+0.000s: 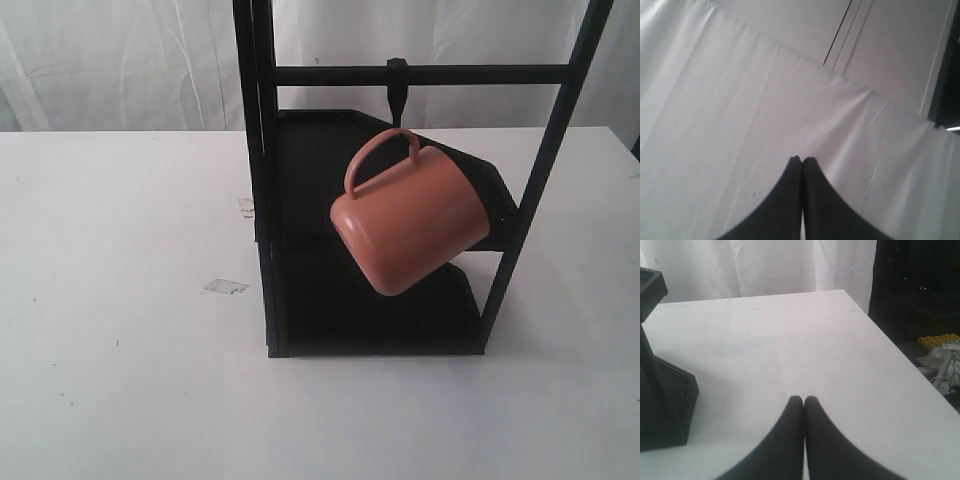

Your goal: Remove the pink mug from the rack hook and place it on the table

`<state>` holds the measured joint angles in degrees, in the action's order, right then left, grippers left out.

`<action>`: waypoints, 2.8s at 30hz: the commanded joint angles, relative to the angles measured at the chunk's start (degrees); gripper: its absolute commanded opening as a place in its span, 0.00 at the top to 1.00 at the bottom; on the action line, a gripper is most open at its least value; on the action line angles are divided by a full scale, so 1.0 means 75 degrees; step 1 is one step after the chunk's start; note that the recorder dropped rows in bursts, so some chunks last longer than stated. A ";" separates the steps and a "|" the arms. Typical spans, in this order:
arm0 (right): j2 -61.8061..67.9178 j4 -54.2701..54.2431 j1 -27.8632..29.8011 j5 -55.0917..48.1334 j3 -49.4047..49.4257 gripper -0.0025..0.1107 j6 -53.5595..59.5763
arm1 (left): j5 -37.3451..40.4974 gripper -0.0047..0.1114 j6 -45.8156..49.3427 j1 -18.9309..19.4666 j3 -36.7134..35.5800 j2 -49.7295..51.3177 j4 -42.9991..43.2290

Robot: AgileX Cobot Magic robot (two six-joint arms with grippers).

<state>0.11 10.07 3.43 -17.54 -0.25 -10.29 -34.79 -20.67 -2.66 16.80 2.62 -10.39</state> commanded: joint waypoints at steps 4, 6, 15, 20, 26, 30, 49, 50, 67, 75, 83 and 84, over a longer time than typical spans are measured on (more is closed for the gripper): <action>-0.0015 0.0041 0.0078 0.0054 0.0033 0.98 -0.0027 | 0.0944 0.95 0.0195 0.0028 0.2082 0.1667 0.1894; -0.0015 0.0041 0.0078 0.0054 0.0033 0.98 -0.0027 | 0.1758 0.95 0.0195 0.0028 0.2365 0.2429 0.2616; -0.0015 0.0041 0.0078 0.0054 0.0033 0.98 -0.0027 | 0.4426 0.95 -0.1184 -0.0783 0.2391 0.4597 0.3794; -0.0015 0.0041 0.0078 0.0054 0.0033 0.98 -0.0027 | 0.5216 0.95 -0.0209 -0.2056 0.2391 0.4922 0.4777; -0.0015 0.0041 0.0078 0.0054 0.0033 0.98 -0.0145 | 0.5947 0.95 0.1589 -0.3952 0.2391 0.5511 0.4597; -0.0015 0.0041 0.0078 0.0054 0.0033 0.98 -0.0145 | 0.5860 0.95 0.2651 -0.5364 0.2391 0.5847 0.4032; -0.0015 0.0041 0.0078 0.0054 0.0033 0.98 -0.0145 | 0.5150 0.95 0.0836 -0.7127 0.2577 0.6270 0.3360; -0.0015 0.0041 0.0078 0.0054 0.0033 0.98 -0.0145 | 0.5595 0.96 0.0934 -0.7127 0.2772 0.6390 0.3360; -0.0015 0.0041 0.0078 0.0054 0.0033 0.98 -0.0145 | 0.4085 0.96 0.4475 -0.7427 0.4785 0.8330 0.1641; -0.0015 0.0041 0.0078 0.0054 0.0033 0.98 -0.0145 | 0.4381 0.96 0.6131 -0.7409 0.4785 0.9003 0.1672; -0.0015 0.0041 0.0078 0.0054 0.0033 0.98 -0.0145 | 0.3855 0.95 0.6026 -0.6122 0.4785 0.9034 0.1624; -0.0015 0.0041 0.0078 0.0054 0.0033 0.98 -0.0145 | 0.3793 0.95 0.5849 -0.6052 0.4785 0.9034 0.1624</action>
<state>0.11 10.07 3.69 -17.54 -0.25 -11.37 -4.55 25.88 -49.51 52.44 70.56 2.53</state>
